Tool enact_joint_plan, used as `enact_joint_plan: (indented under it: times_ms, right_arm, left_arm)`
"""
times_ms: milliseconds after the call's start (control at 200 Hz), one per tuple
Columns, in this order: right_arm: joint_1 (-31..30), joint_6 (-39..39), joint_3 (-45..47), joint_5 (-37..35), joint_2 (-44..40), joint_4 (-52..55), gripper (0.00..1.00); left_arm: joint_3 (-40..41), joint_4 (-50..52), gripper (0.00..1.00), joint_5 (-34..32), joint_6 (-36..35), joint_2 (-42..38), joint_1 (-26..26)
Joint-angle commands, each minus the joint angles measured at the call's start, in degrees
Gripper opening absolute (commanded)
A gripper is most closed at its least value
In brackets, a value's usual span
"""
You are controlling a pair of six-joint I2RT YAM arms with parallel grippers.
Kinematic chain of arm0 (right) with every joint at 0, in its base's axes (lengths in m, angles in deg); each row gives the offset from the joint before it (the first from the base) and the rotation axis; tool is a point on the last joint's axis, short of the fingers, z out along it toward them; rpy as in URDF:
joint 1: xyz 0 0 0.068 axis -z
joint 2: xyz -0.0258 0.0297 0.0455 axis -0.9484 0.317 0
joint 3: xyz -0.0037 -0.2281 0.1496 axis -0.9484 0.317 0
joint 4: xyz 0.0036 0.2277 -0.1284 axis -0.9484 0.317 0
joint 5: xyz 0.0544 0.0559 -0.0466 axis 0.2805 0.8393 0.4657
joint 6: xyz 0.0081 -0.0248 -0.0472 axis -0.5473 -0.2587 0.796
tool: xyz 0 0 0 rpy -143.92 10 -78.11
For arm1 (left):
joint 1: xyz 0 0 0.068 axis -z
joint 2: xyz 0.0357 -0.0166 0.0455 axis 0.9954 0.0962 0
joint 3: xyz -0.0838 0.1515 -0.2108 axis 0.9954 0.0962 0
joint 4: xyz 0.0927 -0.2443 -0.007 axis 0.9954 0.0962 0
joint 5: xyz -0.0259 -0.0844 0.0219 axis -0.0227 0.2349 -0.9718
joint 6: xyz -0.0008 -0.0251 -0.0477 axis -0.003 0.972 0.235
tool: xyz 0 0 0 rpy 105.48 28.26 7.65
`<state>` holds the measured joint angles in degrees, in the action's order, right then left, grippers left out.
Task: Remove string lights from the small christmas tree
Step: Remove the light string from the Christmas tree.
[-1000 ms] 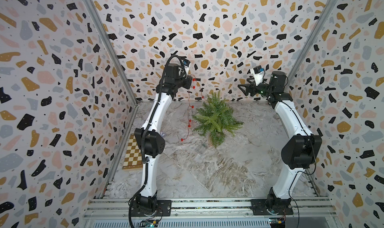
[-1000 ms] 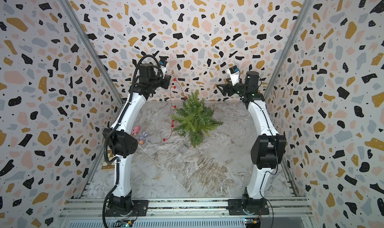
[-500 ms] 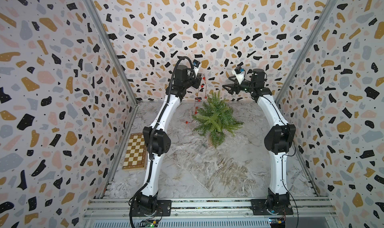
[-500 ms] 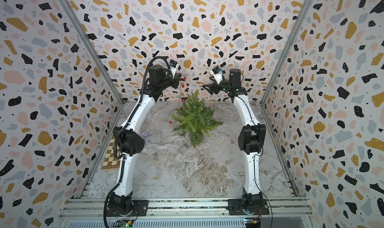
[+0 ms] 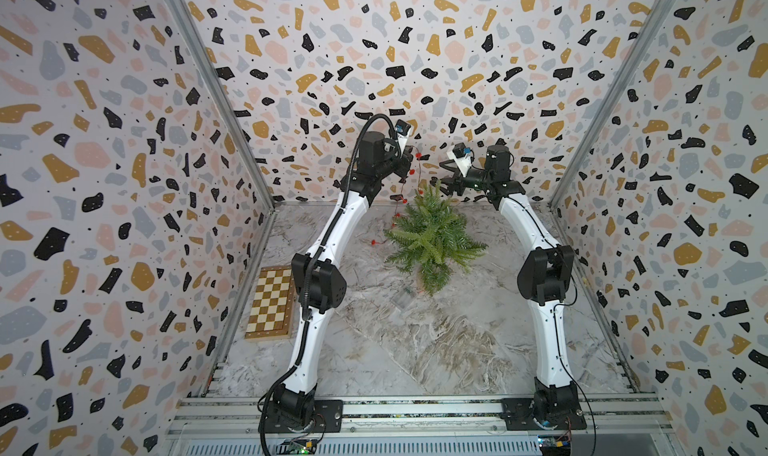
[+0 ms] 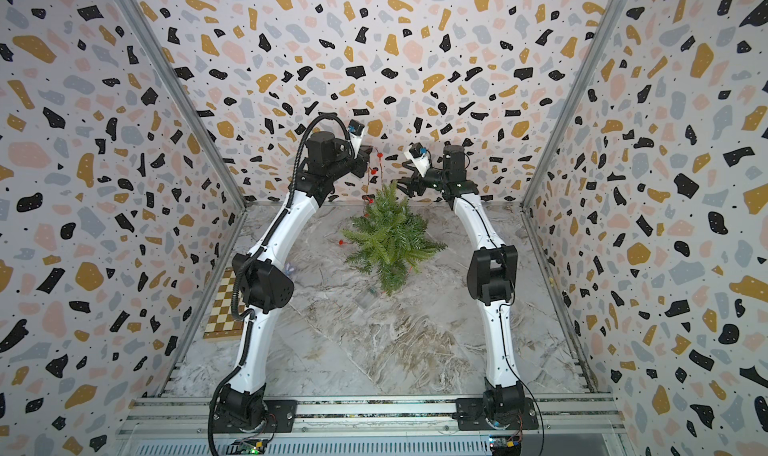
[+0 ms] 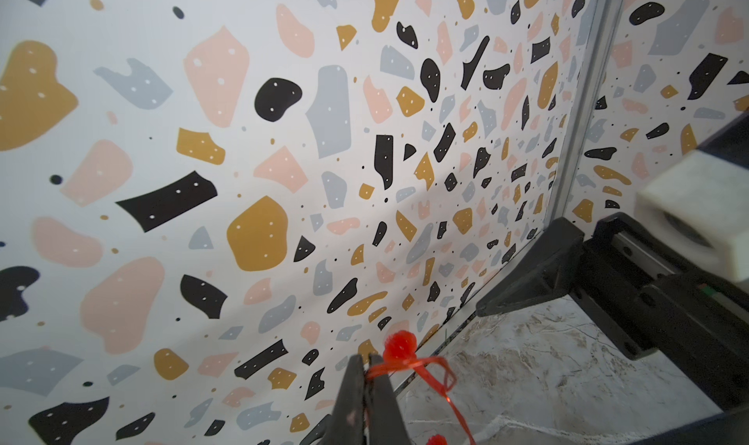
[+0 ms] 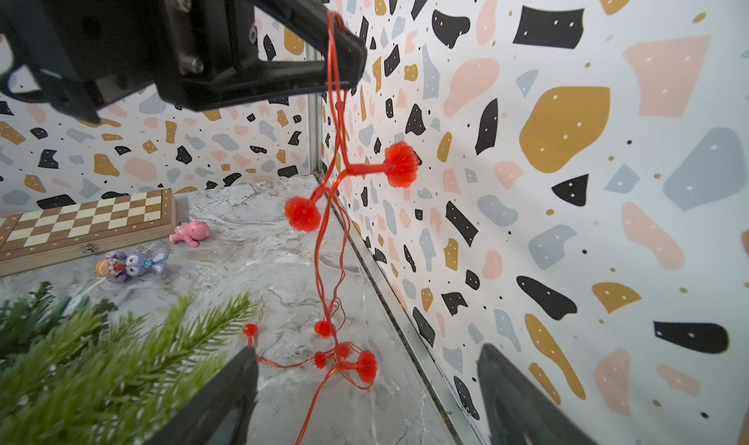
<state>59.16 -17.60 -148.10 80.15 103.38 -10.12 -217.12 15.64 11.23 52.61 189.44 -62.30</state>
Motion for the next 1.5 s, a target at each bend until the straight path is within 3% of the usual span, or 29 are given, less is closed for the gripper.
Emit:
enact_joint_plan:
  times_ms: [0,250,421,776,896,1046,1227,1322,1497]
  right_arm:
    - [-0.54,-2.25,-2.95,2.18,-0.2,-3.86,0.86]
    - [-1.27,-6.65,-4.1,0.4,2.19,-8.16,0.91]
    - [-1.43,-10.77,-4.35,-4.23,3.77,-12.39,0.86]
    - [-1.35,-11.11,-4.63,-12.96,3.83,-13.71,0.39]
    - [-1.02,-10.82,-4.63,-14.67,3.44,-13.49,0.26]
    - [-0.09,-10.21,-4.63,-15.47,2.34,-12.34,0.2]
    - [1.27,-10.79,-4.54,-17.85,0.21,-11.82,0.0]
    - [1.81,-11.86,-4.15,-18.97,-0.68,-12.19,0.0]
    - [1.9,-12.03,-4.08,-18.94,-1.06,-12.08,0.0]
  left_arm:
    - [-0.03,-3.17,0.0,0.36,-0.5,-0.72,0.93]
    - [0.34,-5.36,0.0,0.84,0.72,-0.65,1.2]
    - [0.15,-4.9,0.0,1.23,0.51,-1.04,1.53]
    - [1.46,-3.97,0.0,1.61,-0.35,-1.97,1.73]
    - [2.66,-3.91,0.0,1.25,-1.28,-2.72,1.73]
    - [2.79,-1.6,0.0,-2.57,-2.09,-3.22,1.75]
    - [3.69,0.47,0.02,-1.8,-3.48,-3.94,1.85]
    - [6.03,-0.41,0.07,-1.93,-3.27,-4.59,1.92]
    - [5.14,-0.76,0.0,-1.33,-2.18,-3.96,2.11]
